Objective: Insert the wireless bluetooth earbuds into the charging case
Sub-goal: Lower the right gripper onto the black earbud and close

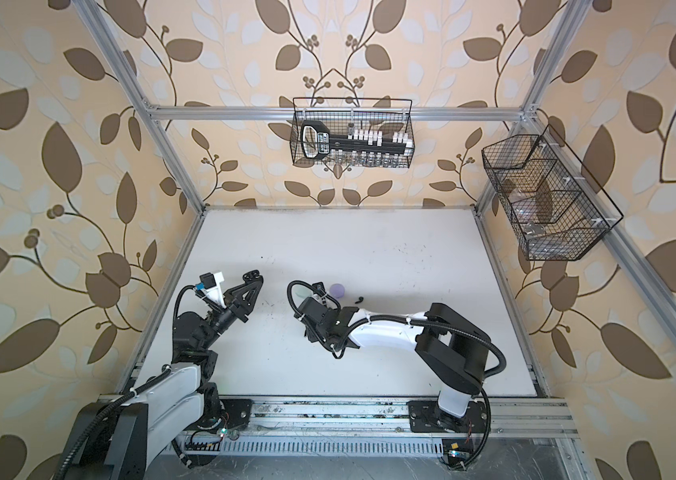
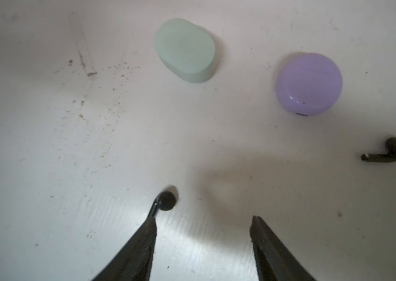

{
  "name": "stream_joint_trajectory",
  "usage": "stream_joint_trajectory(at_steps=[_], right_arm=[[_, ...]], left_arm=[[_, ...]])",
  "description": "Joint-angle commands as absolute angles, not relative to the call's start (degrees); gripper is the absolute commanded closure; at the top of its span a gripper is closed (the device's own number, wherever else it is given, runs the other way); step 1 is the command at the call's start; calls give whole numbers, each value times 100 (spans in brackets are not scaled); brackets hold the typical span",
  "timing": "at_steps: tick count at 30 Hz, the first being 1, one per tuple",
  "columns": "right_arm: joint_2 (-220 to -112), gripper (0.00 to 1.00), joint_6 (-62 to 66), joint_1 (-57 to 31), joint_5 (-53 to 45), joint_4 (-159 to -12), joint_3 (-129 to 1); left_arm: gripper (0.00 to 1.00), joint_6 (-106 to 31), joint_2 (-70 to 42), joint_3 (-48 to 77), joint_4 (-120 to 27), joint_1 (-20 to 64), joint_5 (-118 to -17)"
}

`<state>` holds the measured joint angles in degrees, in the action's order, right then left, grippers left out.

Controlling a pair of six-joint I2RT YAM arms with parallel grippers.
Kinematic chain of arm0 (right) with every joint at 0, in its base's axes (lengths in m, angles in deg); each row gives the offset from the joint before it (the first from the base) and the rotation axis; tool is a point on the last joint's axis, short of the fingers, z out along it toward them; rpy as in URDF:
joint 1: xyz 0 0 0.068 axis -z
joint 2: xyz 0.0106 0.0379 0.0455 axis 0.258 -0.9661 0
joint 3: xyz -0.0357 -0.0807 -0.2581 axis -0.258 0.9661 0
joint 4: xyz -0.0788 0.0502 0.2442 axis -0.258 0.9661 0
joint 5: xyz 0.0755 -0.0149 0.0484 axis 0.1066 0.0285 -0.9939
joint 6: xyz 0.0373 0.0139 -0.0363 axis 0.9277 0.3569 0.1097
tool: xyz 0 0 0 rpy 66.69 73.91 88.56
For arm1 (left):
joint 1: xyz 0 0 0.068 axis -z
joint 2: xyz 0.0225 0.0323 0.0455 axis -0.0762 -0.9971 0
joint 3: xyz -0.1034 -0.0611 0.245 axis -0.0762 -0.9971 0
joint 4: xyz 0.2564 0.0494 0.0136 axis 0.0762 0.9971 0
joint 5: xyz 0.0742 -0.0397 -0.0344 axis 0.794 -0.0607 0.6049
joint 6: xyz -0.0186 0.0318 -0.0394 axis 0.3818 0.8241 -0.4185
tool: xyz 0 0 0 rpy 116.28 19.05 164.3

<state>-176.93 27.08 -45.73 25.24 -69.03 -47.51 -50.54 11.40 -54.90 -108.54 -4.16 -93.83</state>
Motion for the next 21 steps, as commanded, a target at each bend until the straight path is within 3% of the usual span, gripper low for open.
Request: stream_joint_trajectory(at_steps=[1, 10, 21], right_arm=[[-18061, 38, 3142, -4569, 2087, -6632, -5135], [-19476, 43, 3264, -4659, 2076, -5842, -6357], [-19578, 51, 3393, -4810, 2332, -5515, -6448]], left_arm=[[100, -4724, 832, -5553, -11891, -299, -9380], [100, -4775, 476, -5535, -12276, -288, -9443], [100, -4678, 1069, -5619, -11757, -285, -9284]])
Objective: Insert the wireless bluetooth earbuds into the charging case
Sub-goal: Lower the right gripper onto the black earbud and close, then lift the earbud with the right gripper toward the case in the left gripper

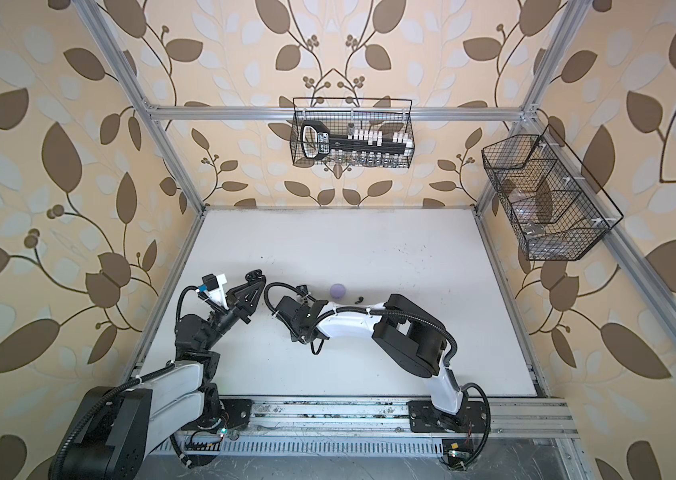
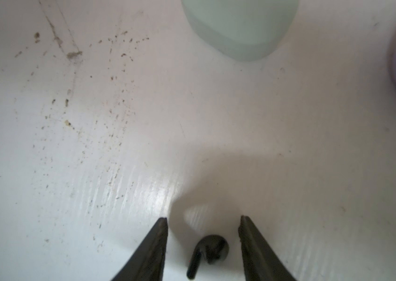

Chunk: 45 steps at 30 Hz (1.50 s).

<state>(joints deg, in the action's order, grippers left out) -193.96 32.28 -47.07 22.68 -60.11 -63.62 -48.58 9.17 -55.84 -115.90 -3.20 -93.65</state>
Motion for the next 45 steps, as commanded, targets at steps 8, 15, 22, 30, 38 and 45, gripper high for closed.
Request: stream_joint_trajectory(at_steps=[8, 15, 22, 30, 38, 45], right_arm=[[-19679, 54, 3425, -4903, 2435, -5443, -6482], [-19797, 63, 3431, -4912, 2393, -5483, -6491], [-19841, 69, 3430, -4935, 2275, -5610, -6452], [-19850, 79, 3471, -5008, 2301, -5602, -6423], [-19430, 82, 3552, -5017, 2447, -5811, -6125], [-18360, 88, 3561, -4913, 2697, -6224, -5541]], left_arm=[[100, -4625, 1298, -5636, -11514, -288, -9205], [100, -4624, 1365, -5646, -11471, -288, -9196], [100, -4618, 1447, -5646, -11409, -287, -9196], [100, -4619, 1492, -5646, -11373, -288, -9203], [100, -4613, 1425, -5588, -11356, -271, -9290], [100, -4048, 879, -5165, -11106, 371, -9737]])
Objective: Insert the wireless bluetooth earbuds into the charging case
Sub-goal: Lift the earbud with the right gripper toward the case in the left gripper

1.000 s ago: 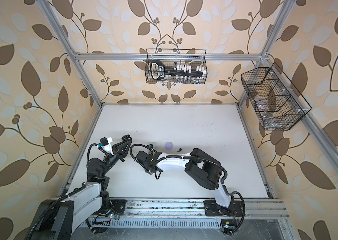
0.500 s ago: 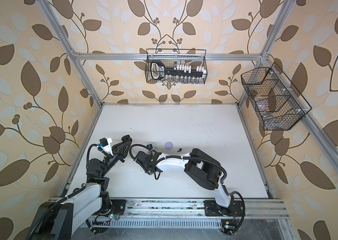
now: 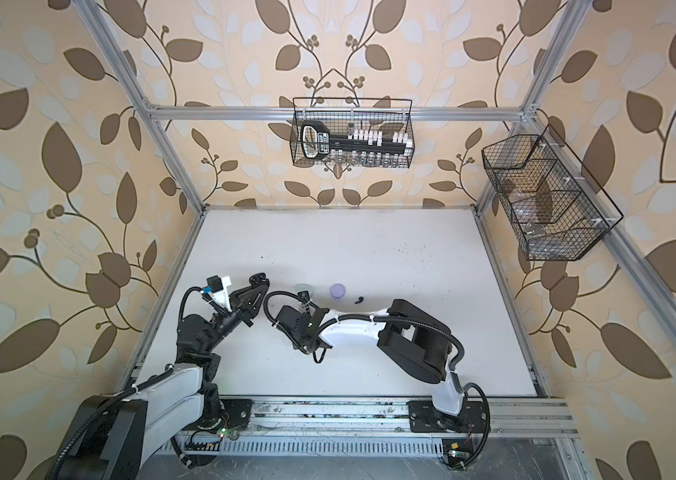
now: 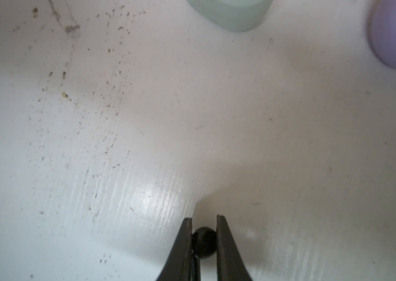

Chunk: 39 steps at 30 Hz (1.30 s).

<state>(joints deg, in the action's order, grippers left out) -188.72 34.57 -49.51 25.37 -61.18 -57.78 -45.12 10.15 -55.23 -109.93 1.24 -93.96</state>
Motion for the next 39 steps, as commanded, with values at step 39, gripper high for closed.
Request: stream_joint_trajectory(at_steps=[39], right_arm=[[-14202, 89, 1641, -5421, 4515, -9882, -2841]], left_arm=[[100, -3480, -770, -4481, -12366, 2716, -10210]])
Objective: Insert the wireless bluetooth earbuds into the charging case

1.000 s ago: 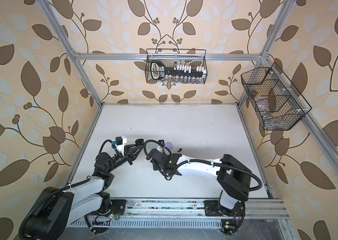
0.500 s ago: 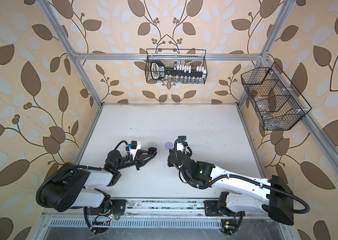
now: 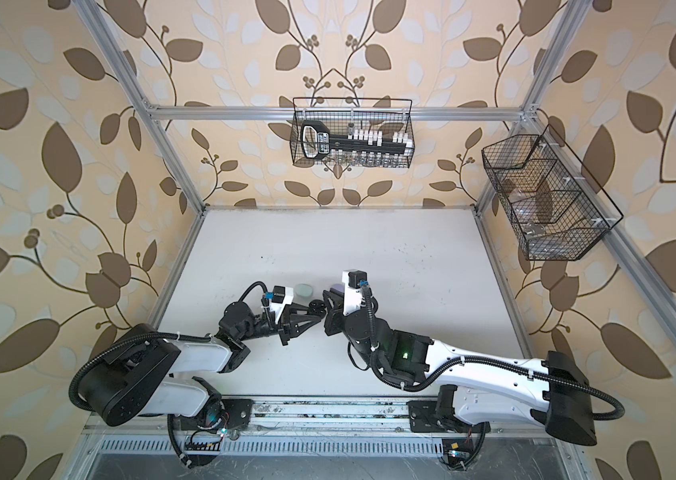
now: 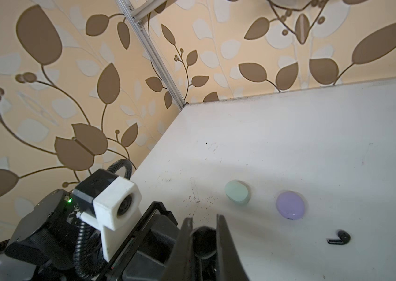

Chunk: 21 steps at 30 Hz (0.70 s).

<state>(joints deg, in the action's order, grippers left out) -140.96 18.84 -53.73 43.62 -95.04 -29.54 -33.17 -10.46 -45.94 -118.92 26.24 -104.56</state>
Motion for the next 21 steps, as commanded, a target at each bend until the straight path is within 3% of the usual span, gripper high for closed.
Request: stream_joint_trajectory(at_steps=[1, 21], right_arm=[[-14233, 89, 1623, -5438, 4525, -9936, -2840], [-14938, 89, 1131, -5568, 4577, -10607, -3103]], left_arm=[[100, -3509, -714, -4501, -12362, 2737, -10138], [100, -3757, -351, -4626, -12359, 2811, -9671]])
